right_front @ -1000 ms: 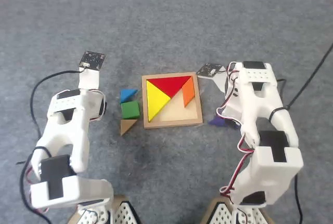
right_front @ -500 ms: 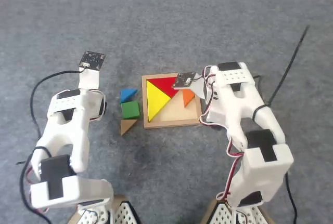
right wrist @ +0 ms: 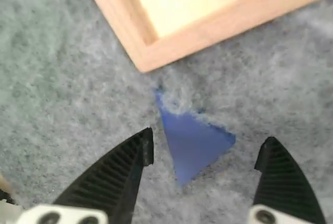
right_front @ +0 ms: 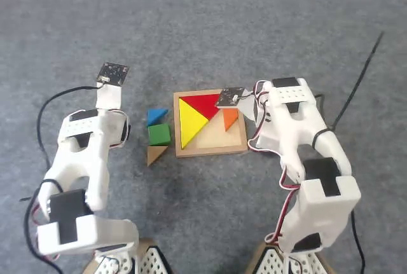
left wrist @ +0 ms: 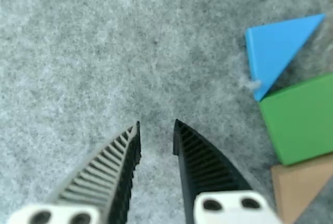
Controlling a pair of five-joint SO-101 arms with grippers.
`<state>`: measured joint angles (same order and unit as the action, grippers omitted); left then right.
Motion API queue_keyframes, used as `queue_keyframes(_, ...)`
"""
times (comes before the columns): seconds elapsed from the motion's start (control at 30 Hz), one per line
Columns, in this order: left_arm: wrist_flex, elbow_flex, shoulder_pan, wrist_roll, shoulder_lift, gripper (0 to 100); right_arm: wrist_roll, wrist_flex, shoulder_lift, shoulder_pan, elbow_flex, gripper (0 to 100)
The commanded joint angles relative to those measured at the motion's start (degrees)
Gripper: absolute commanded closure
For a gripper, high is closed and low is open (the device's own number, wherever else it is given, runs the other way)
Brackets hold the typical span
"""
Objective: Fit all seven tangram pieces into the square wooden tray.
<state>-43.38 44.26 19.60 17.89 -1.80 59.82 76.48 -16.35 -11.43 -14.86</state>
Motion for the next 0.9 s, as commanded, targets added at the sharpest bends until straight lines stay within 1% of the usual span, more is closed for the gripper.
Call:
queue_keyframes(0.0, 0.70, -0.31, 0.18, 0.00, -3.34, 90, 3.25, -0.66, -2.33, 0.66, 0.44, 68.1)
queue_keyframes(0.13, 0.70, -0.31, 0.18, 0.00, -3.34, 90, 3.69, 0.57, -4.62, 0.84, 3.34, 68.1)
queue_keyframes(0.47, 0.70, -0.31, 0.18, 0.00, -3.34, 90, 3.87, 0.22, -4.62, 0.84, 3.60, 68.6)
queue_keyframes(0.63, 0.70, -0.31, 0.18, 0.00, -3.34, 90, 3.78, 0.13, -4.44, 0.84, 3.69, 80.9)
queue_keyframes(0.87, 0.70, -0.31, 0.18, 0.00, -3.34, 90, 3.69, 0.48, -4.09, 0.84, 3.78, 81.6)
